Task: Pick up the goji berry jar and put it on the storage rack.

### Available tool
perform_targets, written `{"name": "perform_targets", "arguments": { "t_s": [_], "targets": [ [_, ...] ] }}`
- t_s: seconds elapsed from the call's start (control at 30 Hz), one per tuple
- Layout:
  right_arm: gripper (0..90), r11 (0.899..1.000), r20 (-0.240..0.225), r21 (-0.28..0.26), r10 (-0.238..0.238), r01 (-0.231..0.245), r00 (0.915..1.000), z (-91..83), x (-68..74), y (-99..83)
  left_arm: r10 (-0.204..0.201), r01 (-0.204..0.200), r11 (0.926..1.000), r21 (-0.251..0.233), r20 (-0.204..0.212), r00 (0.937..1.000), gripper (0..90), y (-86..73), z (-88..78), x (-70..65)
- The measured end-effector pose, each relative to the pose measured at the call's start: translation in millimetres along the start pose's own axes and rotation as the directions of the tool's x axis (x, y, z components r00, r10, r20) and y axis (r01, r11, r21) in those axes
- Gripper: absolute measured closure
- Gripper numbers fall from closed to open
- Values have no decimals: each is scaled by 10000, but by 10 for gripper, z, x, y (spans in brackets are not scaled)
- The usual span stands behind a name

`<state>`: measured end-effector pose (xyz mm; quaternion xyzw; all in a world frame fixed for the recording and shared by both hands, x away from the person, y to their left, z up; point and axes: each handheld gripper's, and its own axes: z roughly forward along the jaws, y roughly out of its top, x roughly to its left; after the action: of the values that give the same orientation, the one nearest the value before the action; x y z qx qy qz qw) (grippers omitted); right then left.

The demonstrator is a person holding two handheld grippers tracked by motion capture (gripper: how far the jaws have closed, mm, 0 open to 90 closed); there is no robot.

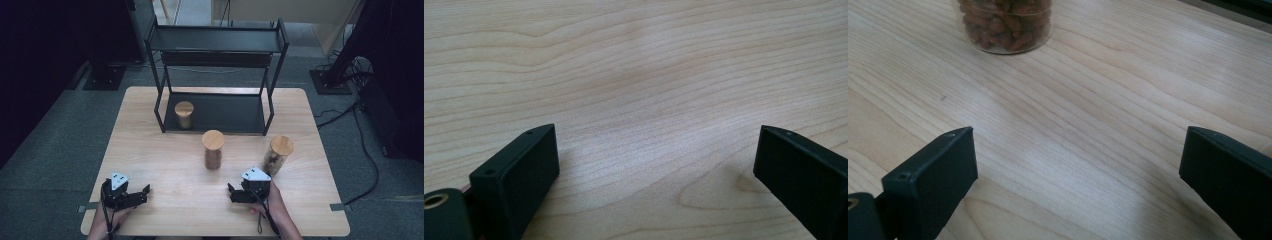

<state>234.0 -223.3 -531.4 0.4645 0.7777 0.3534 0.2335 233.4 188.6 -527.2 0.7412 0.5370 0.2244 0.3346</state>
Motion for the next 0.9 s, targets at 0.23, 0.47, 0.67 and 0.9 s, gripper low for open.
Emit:
{"name": "perform_targets", "arguments": {
  "t_s": [0.23,0.47,0.67,0.9],
  "targets": [
    [16,10000,-151,21,-85,86,9998,58,70,52,14,-14,10000,2,32,10000,46,0,-1,1],
    [17,10000,-227,20,-89,89,9997,124,135,113,39,-39,10000,0,61,10000,46,-1,-2,-1],
    [17,9999,-340,20,-109,109,9994,177,184,160,64,-64,10000,11,81,9999,46,-1,-3,-1],
    [18,9999,-412,23,-111,112,9991,221,228,223,68,-68,10000,0,110,9999,46,-1,-3,0]
  ]
}}
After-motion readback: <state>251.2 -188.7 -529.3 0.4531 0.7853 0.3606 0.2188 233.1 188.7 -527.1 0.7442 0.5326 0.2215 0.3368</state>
